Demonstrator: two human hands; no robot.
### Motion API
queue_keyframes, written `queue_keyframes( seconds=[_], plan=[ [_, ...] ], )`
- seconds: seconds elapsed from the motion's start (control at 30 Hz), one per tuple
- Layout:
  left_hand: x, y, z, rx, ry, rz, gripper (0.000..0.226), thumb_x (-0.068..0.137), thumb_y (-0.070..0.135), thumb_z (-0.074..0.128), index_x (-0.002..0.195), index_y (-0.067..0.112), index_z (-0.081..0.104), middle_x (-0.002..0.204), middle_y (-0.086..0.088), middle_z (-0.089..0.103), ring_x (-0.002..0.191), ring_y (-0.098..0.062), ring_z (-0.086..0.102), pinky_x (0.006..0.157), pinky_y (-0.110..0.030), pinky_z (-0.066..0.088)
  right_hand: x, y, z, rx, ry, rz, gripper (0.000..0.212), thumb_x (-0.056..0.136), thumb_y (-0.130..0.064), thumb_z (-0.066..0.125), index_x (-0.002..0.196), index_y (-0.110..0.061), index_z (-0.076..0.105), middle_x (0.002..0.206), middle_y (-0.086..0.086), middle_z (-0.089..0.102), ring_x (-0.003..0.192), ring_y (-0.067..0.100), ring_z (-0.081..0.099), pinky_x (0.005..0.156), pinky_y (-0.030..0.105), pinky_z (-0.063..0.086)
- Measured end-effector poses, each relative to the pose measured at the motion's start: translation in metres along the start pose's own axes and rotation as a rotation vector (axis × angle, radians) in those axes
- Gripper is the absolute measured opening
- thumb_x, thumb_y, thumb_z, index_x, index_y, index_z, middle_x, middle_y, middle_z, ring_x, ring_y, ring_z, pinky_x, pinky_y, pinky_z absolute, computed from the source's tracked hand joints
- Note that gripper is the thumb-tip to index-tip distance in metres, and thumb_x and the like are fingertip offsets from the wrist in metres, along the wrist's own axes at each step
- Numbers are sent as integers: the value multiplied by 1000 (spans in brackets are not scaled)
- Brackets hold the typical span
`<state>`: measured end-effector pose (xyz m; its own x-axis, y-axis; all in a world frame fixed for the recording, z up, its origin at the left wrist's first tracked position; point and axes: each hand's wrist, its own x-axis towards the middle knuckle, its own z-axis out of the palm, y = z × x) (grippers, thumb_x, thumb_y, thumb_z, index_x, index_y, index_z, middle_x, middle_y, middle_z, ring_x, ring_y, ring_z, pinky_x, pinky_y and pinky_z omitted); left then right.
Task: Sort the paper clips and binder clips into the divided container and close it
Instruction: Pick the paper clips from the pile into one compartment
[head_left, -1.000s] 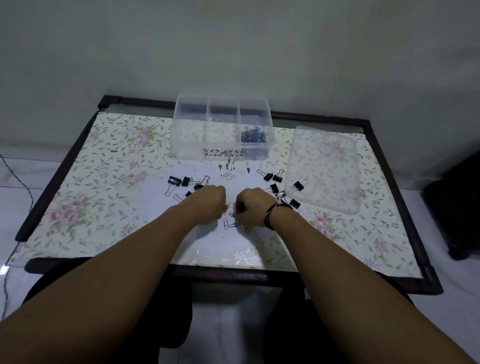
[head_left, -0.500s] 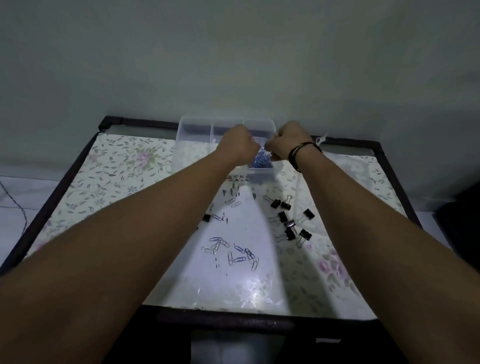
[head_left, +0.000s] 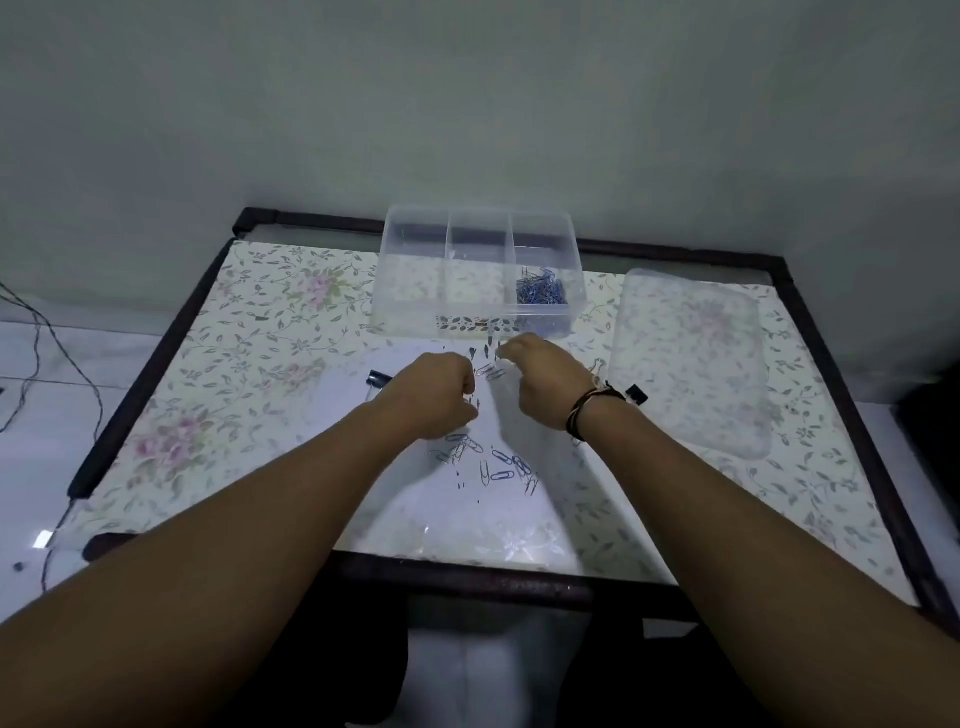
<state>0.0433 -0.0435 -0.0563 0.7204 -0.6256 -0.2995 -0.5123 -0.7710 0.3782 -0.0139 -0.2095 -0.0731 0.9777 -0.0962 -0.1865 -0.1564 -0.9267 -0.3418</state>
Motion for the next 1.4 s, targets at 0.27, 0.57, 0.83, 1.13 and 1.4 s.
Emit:
queue_keyframes(
  seconds=[0.27,0.57,0.83,1.13,1.4],
  plan=[
    [-32,-12,24,98,-25,55,39,91,26,67,125,11,57,124,-10,57,108,-26,57,86,-35,49,-19,-10,19,-234,-206,-139,69,81,5,53,147,-8,38,154,9,32,134,32,36,108,39,38],
    [-30,-9,38,222,13,127,34,90,18,63,123,10,59,126,-11,51,118,-31,51,93,-43,50,-72,-3,17,-99,-204,-48,59,82,5,51,139,-10,51,135,10,45,123,31,50,99,45,47],
    [-26,4,52,359,-71,166,25,90,15,58,114,8,53,116,-12,55,106,-29,52,83,-38,46,-77,1,2,-21,-160,28,57,88,4,48,144,-9,44,141,11,41,122,31,51,100,37,44],
    [-27,-8,46,301,-112,202,75,78,42,80,137,10,46,139,-12,44,127,-31,46,103,-43,45,-83,-7,25,-143,-291,129,70,66,-58,80,115,-14,56,114,7,50,95,26,58,75,33,49],
    [-20,-9,49,197,-14,117,43,79,32,82,107,7,62,116,-12,51,106,-29,56,89,-43,51,-63,-25,51,-38,-101,81,55,76,-42,81,116,-11,62,114,11,50,98,31,59,82,37,51]
  ],
)
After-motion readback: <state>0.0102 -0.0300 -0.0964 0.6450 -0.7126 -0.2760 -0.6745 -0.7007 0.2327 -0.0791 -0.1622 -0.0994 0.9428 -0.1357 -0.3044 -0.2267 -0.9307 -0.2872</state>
